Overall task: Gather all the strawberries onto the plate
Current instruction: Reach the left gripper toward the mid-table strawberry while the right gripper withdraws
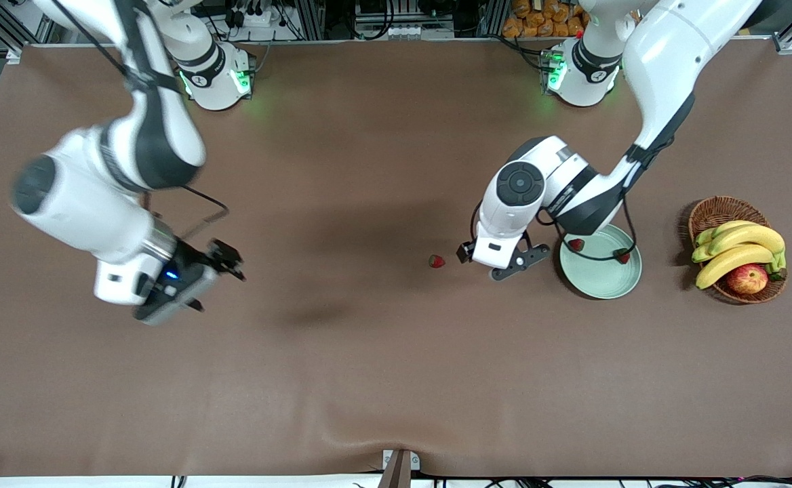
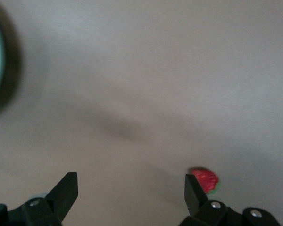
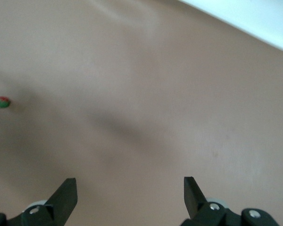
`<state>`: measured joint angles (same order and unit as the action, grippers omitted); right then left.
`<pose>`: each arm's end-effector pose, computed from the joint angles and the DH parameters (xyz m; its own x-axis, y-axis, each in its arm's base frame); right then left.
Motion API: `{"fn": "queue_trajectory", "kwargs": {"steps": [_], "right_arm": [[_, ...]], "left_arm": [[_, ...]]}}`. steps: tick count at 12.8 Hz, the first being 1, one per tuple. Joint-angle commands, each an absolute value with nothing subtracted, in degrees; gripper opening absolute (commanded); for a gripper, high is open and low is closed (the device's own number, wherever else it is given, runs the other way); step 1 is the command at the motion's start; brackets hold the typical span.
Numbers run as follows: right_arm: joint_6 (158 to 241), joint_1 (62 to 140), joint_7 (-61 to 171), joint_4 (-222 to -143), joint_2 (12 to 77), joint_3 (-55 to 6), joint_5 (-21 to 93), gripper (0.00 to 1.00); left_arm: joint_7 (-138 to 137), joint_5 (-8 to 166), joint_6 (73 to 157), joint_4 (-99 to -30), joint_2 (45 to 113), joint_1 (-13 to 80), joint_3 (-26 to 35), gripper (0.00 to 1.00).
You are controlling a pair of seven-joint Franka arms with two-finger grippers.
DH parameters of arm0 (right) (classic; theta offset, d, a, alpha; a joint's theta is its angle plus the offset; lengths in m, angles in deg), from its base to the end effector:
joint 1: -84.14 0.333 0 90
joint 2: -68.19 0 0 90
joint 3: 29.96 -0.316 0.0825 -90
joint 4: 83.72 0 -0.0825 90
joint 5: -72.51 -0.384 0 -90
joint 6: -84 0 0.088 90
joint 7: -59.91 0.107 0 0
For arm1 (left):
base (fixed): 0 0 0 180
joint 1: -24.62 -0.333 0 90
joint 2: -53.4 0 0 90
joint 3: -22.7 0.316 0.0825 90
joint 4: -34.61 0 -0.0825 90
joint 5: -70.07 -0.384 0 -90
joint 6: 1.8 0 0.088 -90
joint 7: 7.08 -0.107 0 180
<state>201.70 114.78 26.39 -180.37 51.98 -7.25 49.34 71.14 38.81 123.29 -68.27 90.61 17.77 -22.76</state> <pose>0.6364 0.1329 0.4556 0.8293 0.5133 0.2208 0.5510 -0.8168 -0.1710 0.5422 -0.3509 0.2702 0.8970 0.4417 -0.0184 0.4414 -0.8972 -0.0166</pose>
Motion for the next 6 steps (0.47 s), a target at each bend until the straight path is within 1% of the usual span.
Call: {"fn": "queue_trajectory", "kwargs": {"steps": [1, 2, 3, 6], "right_arm": [[197.39, 111.13, 26.24, -183.3, 57.98, -8.87, 53.33, 1.0], [195.99, 110.25, 27.46, -183.21, 58.87, -9.65, 55.7, 1.0], [194.49, 108.24, 29.91, -182.69, 59.66, -11.48, 57.38, 1.0], [189.74, 99.47, 37.21, -181.89, 62.47, -20.61, 61.25, 1.0]], "left_arm": [[75.35, 34.58, 125.11, -65.33, 94.18, 21.09, -21.26, 1.0], [75.45, 34.3, 126.94, -65.32, 94.18, 21.62, -19.42, 1.0], [75.54, 34.39, 128.7, -65.41, 94.36, 21.98, -18.97, 1.0], [75.1, 34.13, 129.25, -65.76, 94.97, 22.16, -18.79, 0.94]]}}
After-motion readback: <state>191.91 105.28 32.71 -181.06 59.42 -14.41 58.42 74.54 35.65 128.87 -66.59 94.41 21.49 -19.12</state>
